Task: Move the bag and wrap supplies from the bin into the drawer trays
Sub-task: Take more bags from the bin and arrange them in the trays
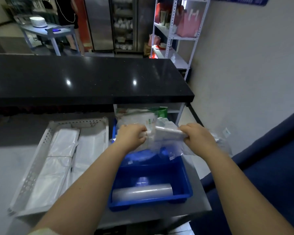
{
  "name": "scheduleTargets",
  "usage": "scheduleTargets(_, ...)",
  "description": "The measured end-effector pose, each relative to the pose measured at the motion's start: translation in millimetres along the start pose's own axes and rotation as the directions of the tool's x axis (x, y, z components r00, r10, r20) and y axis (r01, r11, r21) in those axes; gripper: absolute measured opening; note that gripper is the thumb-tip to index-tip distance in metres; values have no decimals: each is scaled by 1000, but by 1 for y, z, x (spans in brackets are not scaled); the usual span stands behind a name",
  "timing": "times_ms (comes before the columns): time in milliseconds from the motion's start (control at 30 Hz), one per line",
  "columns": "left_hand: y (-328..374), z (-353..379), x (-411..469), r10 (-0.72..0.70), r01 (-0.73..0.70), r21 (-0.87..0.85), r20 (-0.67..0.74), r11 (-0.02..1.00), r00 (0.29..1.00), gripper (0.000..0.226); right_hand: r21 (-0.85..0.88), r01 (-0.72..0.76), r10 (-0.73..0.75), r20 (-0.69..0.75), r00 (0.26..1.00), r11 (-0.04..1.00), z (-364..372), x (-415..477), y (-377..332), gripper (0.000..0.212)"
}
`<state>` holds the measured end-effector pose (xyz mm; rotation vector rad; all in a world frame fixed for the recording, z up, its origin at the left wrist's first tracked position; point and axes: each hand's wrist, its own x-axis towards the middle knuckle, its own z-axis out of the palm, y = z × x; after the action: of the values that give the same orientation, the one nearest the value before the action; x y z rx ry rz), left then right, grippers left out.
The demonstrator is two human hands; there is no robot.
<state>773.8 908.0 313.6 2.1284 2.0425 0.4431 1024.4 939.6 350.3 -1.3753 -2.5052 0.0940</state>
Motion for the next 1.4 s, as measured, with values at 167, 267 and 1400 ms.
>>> scheduleTargets(167,6,32,-18,48,-49,16,80,999,996,21,-1,-120,119,106,987,993,7,-13,9,16)
scheduleTargets(267,-3,43,-21,23,-29,51,117,998,993,15,7,-118,117,135,984,993,14,-15,4,17)
scheduleTargets(1400,-27,35,-59,-77,77,75,-1,994,997,32,188,37,-139,566,813,981,119,40,-82,30)
